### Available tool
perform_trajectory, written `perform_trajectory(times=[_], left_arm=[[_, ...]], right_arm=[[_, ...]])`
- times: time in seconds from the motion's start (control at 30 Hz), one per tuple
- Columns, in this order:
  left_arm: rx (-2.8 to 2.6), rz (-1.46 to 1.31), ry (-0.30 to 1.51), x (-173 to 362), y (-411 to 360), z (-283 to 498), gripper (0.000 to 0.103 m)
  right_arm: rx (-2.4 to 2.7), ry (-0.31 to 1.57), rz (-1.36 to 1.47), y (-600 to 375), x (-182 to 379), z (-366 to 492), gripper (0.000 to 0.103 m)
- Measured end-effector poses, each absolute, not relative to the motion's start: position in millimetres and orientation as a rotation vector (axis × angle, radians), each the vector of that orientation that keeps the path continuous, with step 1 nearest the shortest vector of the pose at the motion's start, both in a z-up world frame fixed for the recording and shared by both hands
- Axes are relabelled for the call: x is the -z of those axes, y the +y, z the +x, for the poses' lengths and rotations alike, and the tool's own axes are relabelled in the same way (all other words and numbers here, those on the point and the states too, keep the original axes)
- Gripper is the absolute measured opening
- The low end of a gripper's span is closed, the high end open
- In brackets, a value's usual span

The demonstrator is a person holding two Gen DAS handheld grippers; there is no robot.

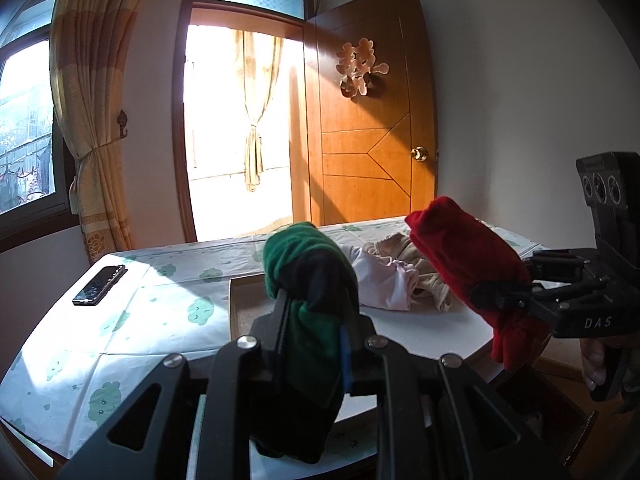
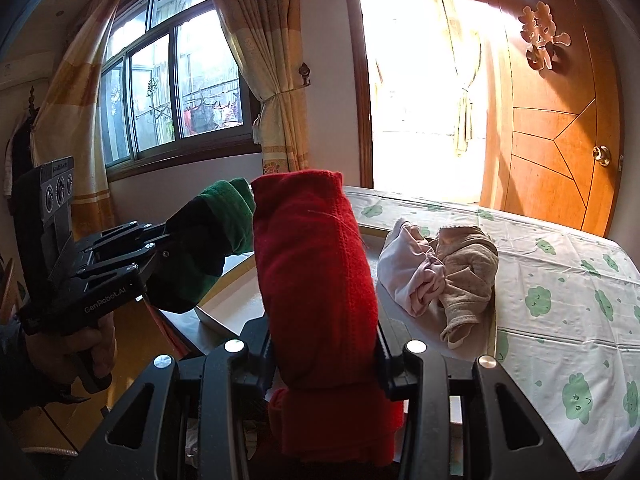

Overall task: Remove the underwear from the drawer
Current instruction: 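Carry the red and green-navy cloths over the tray with both grippers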

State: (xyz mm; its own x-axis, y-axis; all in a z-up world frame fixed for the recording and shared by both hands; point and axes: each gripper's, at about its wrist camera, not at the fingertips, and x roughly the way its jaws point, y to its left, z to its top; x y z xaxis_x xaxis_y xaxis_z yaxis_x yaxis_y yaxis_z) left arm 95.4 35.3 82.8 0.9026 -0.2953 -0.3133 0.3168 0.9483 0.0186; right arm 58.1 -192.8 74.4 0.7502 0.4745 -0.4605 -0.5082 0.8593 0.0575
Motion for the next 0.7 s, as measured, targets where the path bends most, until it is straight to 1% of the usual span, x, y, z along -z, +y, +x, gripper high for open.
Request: perform_trajectory(times=[0.33, 0.7], left_arm=[[0.298, 0.066, 0.364, -90, 35, 133, 0.018], [0.274, 0.111, 0.417, -87, 28, 174, 0.018]], right_arm=[[-0.536, 0.532, -0.081, -180, -83, 92, 0.042], [-0.521, 0.609, -0.083, -163, -90, 140, 0.042]])
